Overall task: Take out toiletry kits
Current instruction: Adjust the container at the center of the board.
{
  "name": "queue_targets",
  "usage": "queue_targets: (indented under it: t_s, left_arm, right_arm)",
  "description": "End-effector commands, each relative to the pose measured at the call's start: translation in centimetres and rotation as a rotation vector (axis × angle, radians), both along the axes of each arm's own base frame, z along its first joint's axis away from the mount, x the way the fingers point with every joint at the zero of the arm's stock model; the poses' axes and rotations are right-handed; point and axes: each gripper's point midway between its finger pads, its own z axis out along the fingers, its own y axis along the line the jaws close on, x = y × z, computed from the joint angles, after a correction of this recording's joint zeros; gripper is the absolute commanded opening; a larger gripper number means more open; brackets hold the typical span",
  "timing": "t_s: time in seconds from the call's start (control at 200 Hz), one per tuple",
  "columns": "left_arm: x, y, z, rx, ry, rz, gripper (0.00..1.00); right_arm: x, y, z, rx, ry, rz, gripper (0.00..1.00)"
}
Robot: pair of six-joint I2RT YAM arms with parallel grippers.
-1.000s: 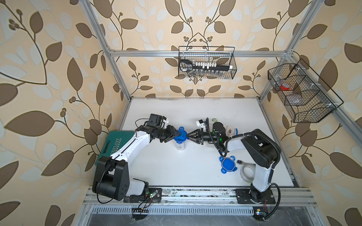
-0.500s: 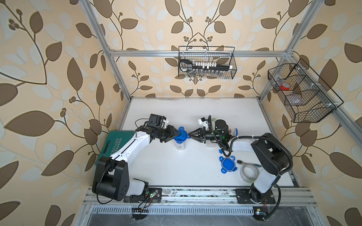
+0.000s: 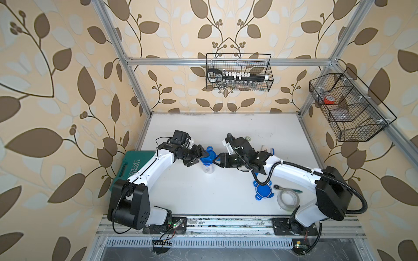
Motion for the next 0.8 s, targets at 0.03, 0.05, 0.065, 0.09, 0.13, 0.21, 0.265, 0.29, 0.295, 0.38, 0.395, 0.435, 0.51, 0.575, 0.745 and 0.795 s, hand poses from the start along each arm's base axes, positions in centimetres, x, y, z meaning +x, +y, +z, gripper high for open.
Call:
queue_targets:
  t_s: [0.03,0.05,0.065,0.09,0.13,0.21,0.265,0.29,0.295,0.38,0.395,0.435,0.51,0.575,0.745,0.795]
  left_arm:
    - [-0.5,1.4,0.1,0.111,-0.001,0.006,0.72]
    - [-0.5,1.5,-0.1,0.119,0.004,0.005,0.72]
    - [-0.5,1.5,-0.2,0.122,0.005,0.004,0.71]
    - [-0.5,1.5,-0.4,0.125,0.010,-0.002,0.70]
    - [-0.5,1.4,-0.6,0.123,0.015,-0.008,0.69]
    - [-0.6,1.2,-0.9,0.105,0.017,-0.020,0.69]
    - [-0.8,1.0,-1.0,0.099,0.019,-0.026,0.69]
    - [-0.8,1.0,-1.1,0.100,0.020,-0.028,0.69]
    - [-0.8,1.0,-1.1,0.100,0.021,-0.029,0.69]
    - [-1.0,1.0,-1.3,0.097,0.025,-0.036,0.68]
    - [-1.1,0.9,-1.4,0.095,0.029,-0.039,0.68]
    - [-1.2,0.9,-1.5,0.091,0.036,-0.043,0.68]
    - [-1.7,0.7,-1.9,0.082,0.054,-0.052,0.67]
    - [-2.2,0.5,-2.4,0.082,0.065,-0.061,0.67]
    - [-3.4,-0.1,-3.2,0.068,0.088,-0.089,0.66]
    - [-3.8,-0.5,-3.3,0.062,0.093,-0.103,0.65]
  right_arm:
    - [0.0,-1.9,-1.8,-0.248,-0.058,-0.029,0.55]
    - [0.1,-2.0,-2.0,-0.263,-0.057,-0.033,0.55]
    - [0.2,-2.1,-2.1,-0.276,-0.054,-0.037,0.54]
    - [0.2,-2.1,-2.3,-0.292,-0.047,-0.036,0.53]
    - [0.4,-2.2,-2.5,-0.311,-0.045,-0.040,0.53]
    - [0.7,-2.3,-2.6,-0.336,-0.052,-0.050,0.52]
    - [1.2,-2.2,-2.6,-0.350,-0.054,-0.056,0.52]
    - [1.3,-2.1,-2.7,-0.357,-0.055,-0.054,0.52]
    - [1.3,-2.1,-2.6,-0.357,-0.056,-0.052,0.52]
    - [2.1,-1.9,-2.8,-0.386,-0.059,-0.061,0.52]
    - [2.2,-2.0,-2.8,-0.388,-0.058,-0.065,0.51]
    - [2.7,-1.9,-2.7,-0.387,-0.059,-0.073,0.51]
    - [3.6,-2.3,-2.2,-0.383,-0.067,-0.098,0.51]
    - [4.4,-3.0,-2.0,-0.389,-0.063,-0.126,0.50]
    - [5.7,-3.5,-1.5,-0.380,-0.067,-0.140,0.51]
    - [6.0,-3.3,-1.4,-0.384,-0.067,-0.136,0.50]
